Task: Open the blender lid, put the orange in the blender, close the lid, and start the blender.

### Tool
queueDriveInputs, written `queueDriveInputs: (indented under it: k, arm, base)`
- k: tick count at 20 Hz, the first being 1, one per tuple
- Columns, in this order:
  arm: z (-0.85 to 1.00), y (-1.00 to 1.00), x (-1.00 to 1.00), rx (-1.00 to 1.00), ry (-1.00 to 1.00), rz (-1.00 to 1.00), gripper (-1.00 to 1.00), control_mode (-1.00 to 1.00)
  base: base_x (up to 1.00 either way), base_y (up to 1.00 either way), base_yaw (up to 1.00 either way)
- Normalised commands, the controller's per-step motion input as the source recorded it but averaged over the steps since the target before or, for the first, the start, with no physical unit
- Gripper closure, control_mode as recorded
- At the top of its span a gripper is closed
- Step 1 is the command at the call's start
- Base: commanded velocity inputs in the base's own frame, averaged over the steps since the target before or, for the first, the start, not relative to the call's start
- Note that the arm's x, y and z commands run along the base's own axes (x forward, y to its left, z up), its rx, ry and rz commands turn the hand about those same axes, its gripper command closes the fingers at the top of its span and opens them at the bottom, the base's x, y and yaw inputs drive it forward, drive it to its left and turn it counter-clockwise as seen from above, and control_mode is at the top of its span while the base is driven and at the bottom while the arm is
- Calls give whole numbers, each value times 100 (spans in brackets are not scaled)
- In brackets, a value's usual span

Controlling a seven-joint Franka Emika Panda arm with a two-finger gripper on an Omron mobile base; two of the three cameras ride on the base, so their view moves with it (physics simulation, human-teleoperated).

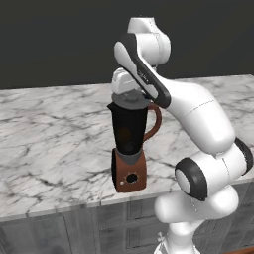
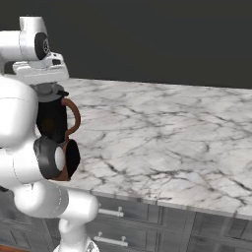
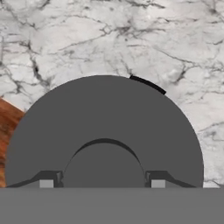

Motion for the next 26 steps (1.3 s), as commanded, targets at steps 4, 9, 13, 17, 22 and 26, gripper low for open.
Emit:
queueDriveInputs:
  k: [4, 9, 13, 17, 22, 26]
  arm:
    - [-14, 14, 0, -3, 23, 0, 100, -100]
    - [-38, 14, -3, -7, 15, 0, 100, -100]
    - [-45, 12, -20, -10, 2, 0, 100, -100]
    - [-35, 9, -15, -6, 0, 0, 100, -100]
    - [-24, 2, -18, -1, 0, 0, -100, -100]
    - [0, 0, -6, 0, -5, 0, -100, -100]
  base:
    - [0, 0, 0]
    - [0, 0, 0]
    - [0, 0, 0]
    - [0, 0, 0]
    - [0, 0, 0]
    - [0, 0, 0]
